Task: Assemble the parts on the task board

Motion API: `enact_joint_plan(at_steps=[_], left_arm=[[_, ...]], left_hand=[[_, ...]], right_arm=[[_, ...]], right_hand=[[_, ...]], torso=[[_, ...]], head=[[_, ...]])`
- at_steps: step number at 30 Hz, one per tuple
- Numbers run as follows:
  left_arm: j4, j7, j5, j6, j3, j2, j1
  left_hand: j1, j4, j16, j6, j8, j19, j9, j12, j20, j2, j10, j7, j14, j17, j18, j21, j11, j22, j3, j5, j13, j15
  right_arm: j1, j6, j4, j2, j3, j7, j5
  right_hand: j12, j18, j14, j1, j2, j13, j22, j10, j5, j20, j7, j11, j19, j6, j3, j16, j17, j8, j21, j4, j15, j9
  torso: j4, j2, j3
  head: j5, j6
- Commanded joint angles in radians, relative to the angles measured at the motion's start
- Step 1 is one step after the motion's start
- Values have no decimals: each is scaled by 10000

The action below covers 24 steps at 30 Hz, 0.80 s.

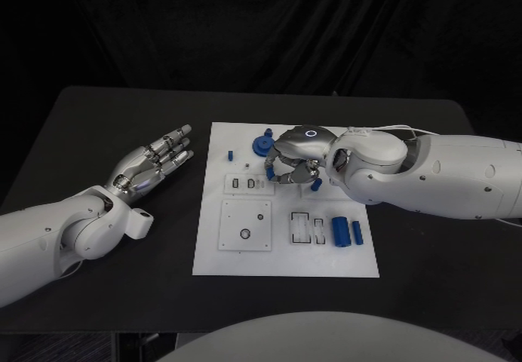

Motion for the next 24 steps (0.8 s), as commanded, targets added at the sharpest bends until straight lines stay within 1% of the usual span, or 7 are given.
enact_joint_plan(at_steps=[1, 7, 13, 18, 22, 24], left_arm=[[10, 760, 0, 37, 7, 34, -12], [2, 737, 0, 59, 7, 45, -12], [-1, 727, 0, 68, 7, 37, -12], [-18, 724, 0, 74, 7, 43, -13], [-35, 723, 0, 83, 7, 55, -13], [-41, 721, 0, 85, 7, 60, -13]], left_hand=[[38, -2, -9, 1, 46, 3, 7, -10, 79, -20, 27, -6, 19, -3, 102, 59, 49, 11, 37, 26, 8, 35], [36, -1, -9, -4, 45, -1, 6, -11, 79, -20, 24, -4, 19, -3, 102, 56, 49, 9, 39, 25, 7, 35], [35, 1, -10, -9, 44, 0, 6, -12, 79, -17, 20, -2, 17, -4, 102, 57, 49, 10, 41, 24, 6, 35], [35, 1, -10, -9, 44, 0, 6, -12, 79, -17, 20, -2, 17, -4, 102, 57, 49, 10, 41, 24, 6, 35], [35, 1, -10, -9, 44, 0, 6, -12, 79, -17, 20, -2, 17, -4, 102, 57, 49, 10, 41, 24, 6, 35], [35, 1, -10, -9, 44, 0, 6, -12, 79, -17, 20, -2, 17, -4, 102, 57, 49, 10, 41, 24, 6, 35]], right_arm=[[-62, 339, -30, 49, 3, -412, -156], [-156, 324, -99, 145, 3, -461, -252], [-241, 261, -174, 220, 5, -464, -295], [-278, 228, -213, 275, 5, -443, -305], [-294, 228, -218, 308, 6, -429, -307], [-299, 242, -219, 318, 6, -426, -308]], right_hand=[[27, 40, 683, -17, -66, 2635, 1275, 1077, 71, -22, -110, -43, 20, 168, 14, 20, 1011, 12, -35, -78, -73, 239], [27, 42, 684, -21, -68, 2635, 1272, 1077, 93, -21, -104, -38, 19, 156, 18, 20, 1011, 2, -45, -91, -69, 245], [27, 49, 682, -35, -76, 2635, 1259, 1077, 109, -19, -95, -32, 9, 141, 17, 9, 1001, -11, -76, -100, -66, 250], [27, 48, 678, -68, -86, 2635, 1262, 1077, 104, -15, -78, -20, 13, 99, 13, -12, 983, -42, -77, -109, -57, 255], [27, 46, 683, -117, -86, 2635, 1269, 1077, 59, -6, -62, -4, 21, 51, 9, 5, 999, -80, -72, -115, -45, 265], [27, 47, 683, -161, -79, 2635, 1270, 1077, -57, 3, -57, 3, 24, 39, 6, 4, 1000, -101, -81, -132, -36, 287]], torso=[[13, -14, -3], [8, -14, 1], [2, -16, 0], [9, -14, 4], [11, -14, -1], [19, -14, -1]], head=[[-13, 3], [-14, 3], [18, 3], [3, 3], [4, 3], [-8, 3]])
